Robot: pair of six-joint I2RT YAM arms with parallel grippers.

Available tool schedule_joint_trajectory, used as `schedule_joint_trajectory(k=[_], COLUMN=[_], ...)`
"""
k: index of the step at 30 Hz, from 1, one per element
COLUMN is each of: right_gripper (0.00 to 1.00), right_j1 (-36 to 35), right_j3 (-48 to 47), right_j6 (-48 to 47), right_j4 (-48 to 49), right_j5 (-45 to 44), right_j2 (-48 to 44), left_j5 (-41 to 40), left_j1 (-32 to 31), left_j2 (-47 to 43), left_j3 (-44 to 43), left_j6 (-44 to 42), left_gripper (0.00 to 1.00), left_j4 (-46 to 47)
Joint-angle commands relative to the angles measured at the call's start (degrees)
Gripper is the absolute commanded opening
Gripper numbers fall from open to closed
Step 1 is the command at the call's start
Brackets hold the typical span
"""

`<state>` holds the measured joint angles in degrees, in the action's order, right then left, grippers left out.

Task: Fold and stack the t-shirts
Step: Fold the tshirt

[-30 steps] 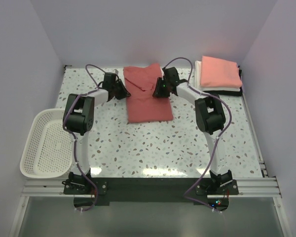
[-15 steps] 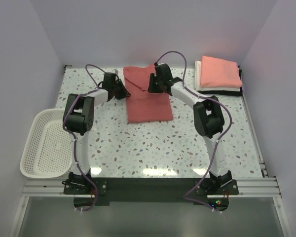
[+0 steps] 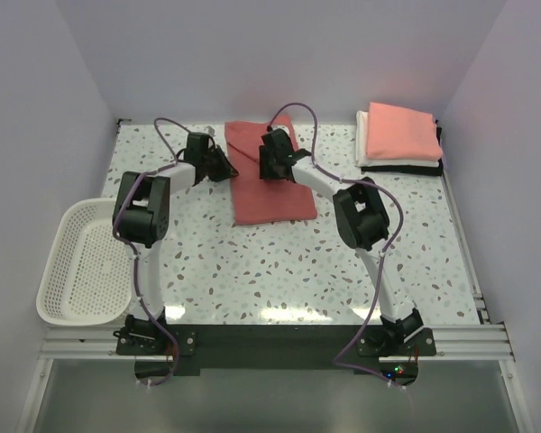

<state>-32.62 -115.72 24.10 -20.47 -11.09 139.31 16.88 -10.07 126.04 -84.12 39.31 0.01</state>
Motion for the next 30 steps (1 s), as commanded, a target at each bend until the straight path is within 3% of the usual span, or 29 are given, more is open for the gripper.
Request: schedule_joint_trajectory(k=[1, 4, 8, 15, 20, 24, 30], right_gripper=[0.51, 0.52, 0.53, 0.55, 0.56, 0.56, 0.56], right_j1=[0.01, 0.10, 0.10, 0.01, 0.45, 0.63, 0.72], right_j3=[-1.17, -0.21, -1.78, -6.18, -8.11, -7.77, -0.40], right_j6=[-1.42, -1.42, -1.42, -1.07, -1.07, -0.98, -0.28], right_j4=[-2.91, -2.56, -3.78, -7.39, -8.97, -9.68, -7.75], right_j5=[-3.59, -2.36, -0.51, 1.86, 3.00, 3.71, 4.68], right_j2=[1.50, 0.36, -1.05, -2.72, -5.09, -7.63, -14.40], left_j5=[0.87, 0.08, -2.72, -9.59, -12.57, -12.31, -9.86], left_j1=[1.01, 1.10, 0.58, -7.15, -13.57, -14.46, -14.54], left_j2=[-5.53, -9.40, -17.64, -31.46, -32.52, -31.47, -28.74], left_j3=[0.80, 0.71, 3.07, 24.39, 32.51, 39.45, 42.27], left_j6=[-1.60, -2.04, -1.52, 3.05, 4.63, 6.48, 6.31], left_gripper=[0.17, 0.28, 0.30, 0.27, 0.20, 0.13, 0.09], left_j4=[1.66, 0.79, 0.08, 4.89, 8.51, 12.64, 15.63])
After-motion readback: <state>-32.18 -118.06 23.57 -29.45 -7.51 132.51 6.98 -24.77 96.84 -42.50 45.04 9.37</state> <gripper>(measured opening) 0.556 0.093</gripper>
